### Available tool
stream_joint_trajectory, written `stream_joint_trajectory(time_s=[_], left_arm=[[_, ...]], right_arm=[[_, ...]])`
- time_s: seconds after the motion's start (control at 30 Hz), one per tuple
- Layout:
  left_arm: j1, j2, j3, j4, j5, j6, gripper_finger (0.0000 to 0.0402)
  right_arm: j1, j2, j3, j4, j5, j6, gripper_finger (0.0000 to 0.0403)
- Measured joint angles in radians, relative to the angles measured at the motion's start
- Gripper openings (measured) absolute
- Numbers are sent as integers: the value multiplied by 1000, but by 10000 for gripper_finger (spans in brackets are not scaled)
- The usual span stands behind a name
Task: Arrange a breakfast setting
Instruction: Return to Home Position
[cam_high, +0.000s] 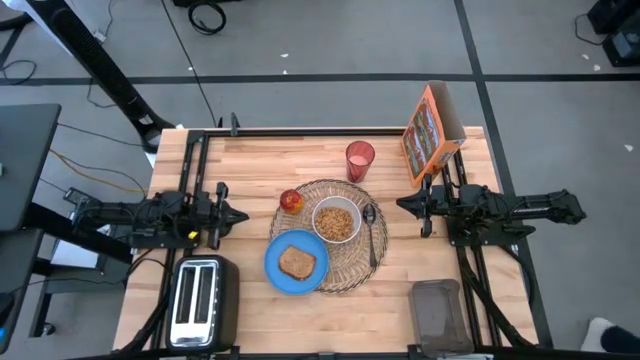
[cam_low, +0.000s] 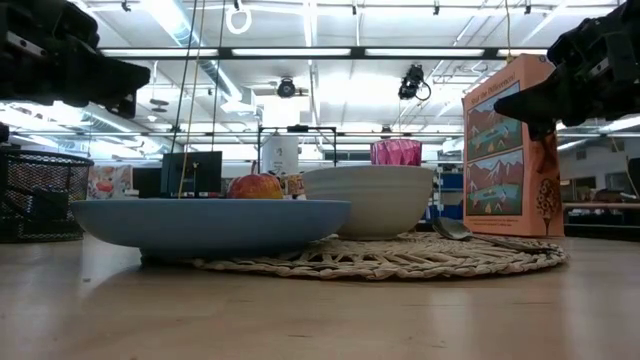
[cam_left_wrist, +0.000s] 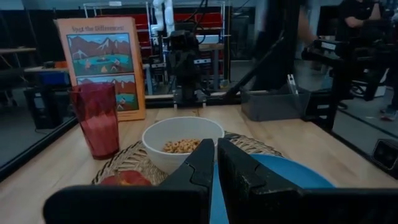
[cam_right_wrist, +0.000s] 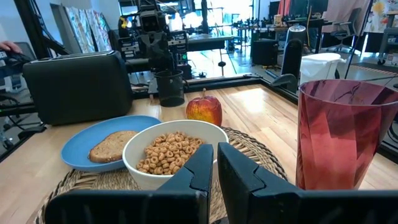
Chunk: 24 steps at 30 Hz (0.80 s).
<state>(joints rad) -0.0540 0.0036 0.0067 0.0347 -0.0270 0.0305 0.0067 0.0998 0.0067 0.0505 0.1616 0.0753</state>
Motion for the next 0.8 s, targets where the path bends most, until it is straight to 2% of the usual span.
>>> stream_joint_trajectory(time_s=[0.8], left_arm=[[7,3,0,27,5,-19,29]], right_arm=[[0,0,0,0,0,0,34]])
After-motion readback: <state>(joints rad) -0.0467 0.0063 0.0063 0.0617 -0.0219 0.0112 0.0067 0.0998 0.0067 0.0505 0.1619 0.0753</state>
